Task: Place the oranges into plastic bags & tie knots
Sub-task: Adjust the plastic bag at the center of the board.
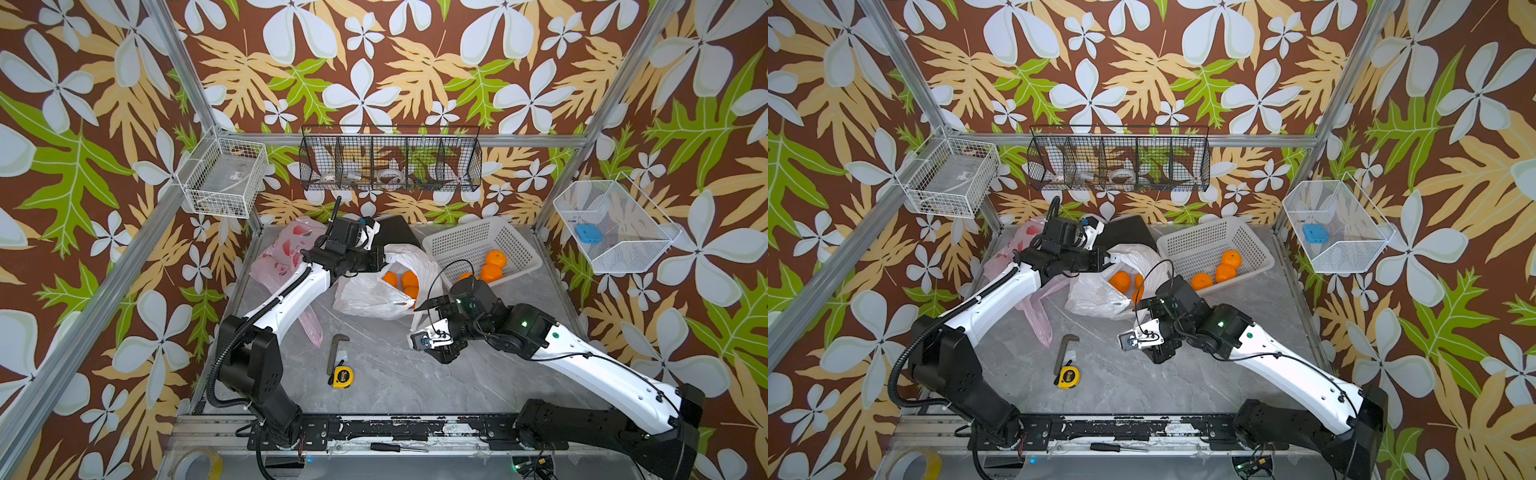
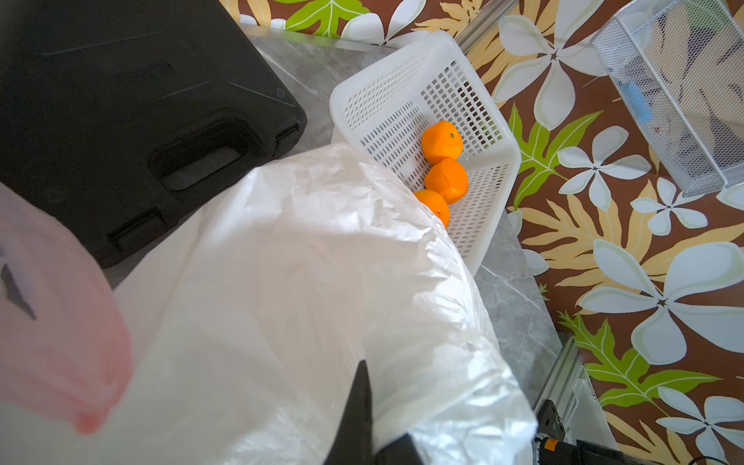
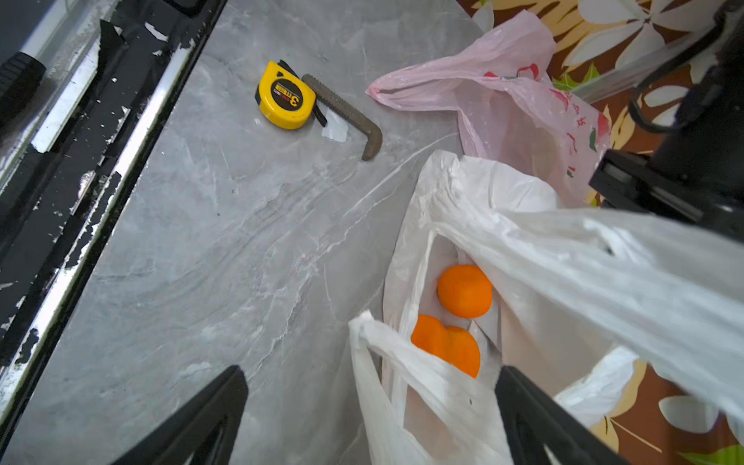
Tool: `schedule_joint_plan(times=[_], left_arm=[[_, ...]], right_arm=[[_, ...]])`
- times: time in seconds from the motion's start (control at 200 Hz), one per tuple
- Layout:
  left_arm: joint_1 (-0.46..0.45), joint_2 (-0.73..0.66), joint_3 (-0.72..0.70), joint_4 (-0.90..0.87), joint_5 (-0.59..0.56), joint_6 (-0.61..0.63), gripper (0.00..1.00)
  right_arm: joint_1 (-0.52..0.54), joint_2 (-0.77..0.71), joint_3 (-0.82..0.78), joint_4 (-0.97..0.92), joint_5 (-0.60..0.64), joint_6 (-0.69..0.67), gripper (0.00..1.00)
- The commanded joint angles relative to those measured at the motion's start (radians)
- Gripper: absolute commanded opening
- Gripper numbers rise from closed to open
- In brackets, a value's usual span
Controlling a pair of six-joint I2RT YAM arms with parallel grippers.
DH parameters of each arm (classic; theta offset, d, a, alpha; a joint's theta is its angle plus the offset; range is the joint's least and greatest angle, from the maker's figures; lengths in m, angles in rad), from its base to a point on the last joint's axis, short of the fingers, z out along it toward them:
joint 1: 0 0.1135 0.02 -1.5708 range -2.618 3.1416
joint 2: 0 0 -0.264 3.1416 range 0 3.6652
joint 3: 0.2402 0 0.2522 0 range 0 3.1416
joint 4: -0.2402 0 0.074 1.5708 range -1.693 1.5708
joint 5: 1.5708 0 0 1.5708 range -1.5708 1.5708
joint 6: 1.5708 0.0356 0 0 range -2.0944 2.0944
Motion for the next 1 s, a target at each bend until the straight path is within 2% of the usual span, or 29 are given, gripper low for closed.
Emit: schedule_joint_plan(times=[0.0,0.11,0.185,0.28,0.425,0.586,0.736,0.831,0.921,0.991], left_arm=[[0.001,0.003,0.003,0.003,0.007,0.012,0.00],[0.002,0.003,0.000,0.006,0.007,0.009,0.00],[0.002,0.006,0.000,0.006,0.010,0.010,0.00],[0.001,0.006,-0.002,0.005,0.009,0.012,0.00],[0.001,0.006,-0.001,0.003,0.010,0.014,0.00],[0.001,0.009,-0.002,0.003,0.011,0.015,0.00],[0.002,0.010,0.003,-0.002,0.013,0.019,0.00],[0.002,0.013,0.005,-0.004,0.012,0.020,0.00],[0.002,0.015,0.006,-0.008,0.012,0.022,0.00],[0.001,0.015,0.006,-0.008,0.013,0.022,0.00]], right_arm=[[0.024,0.038,-0.016,0.041,0.121,-0.029,0.97],[0.029,0.074,0.000,0.047,0.134,-0.048,0.93],[0.029,0.110,0.024,0.031,0.158,-0.060,0.85],[0.029,0.136,0.031,0.047,0.171,-0.077,0.80],[0.029,0.185,0.061,0.016,0.208,-0.096,0.77],[0.029,0.212,0.060,0.022,0.252,-0.108,0.66],[0.029,0.228,0.070,-0.014,0.323,-0.113,0.64],[0.031,0.219,0.054,-0.004,0.325,-0.110,0.62],[0.031,0.217,0.055,-0.001,0.325,-0.109,0.53],[0.031,0.221,0.059,-0.002,0.328,-0.109,0.40]])
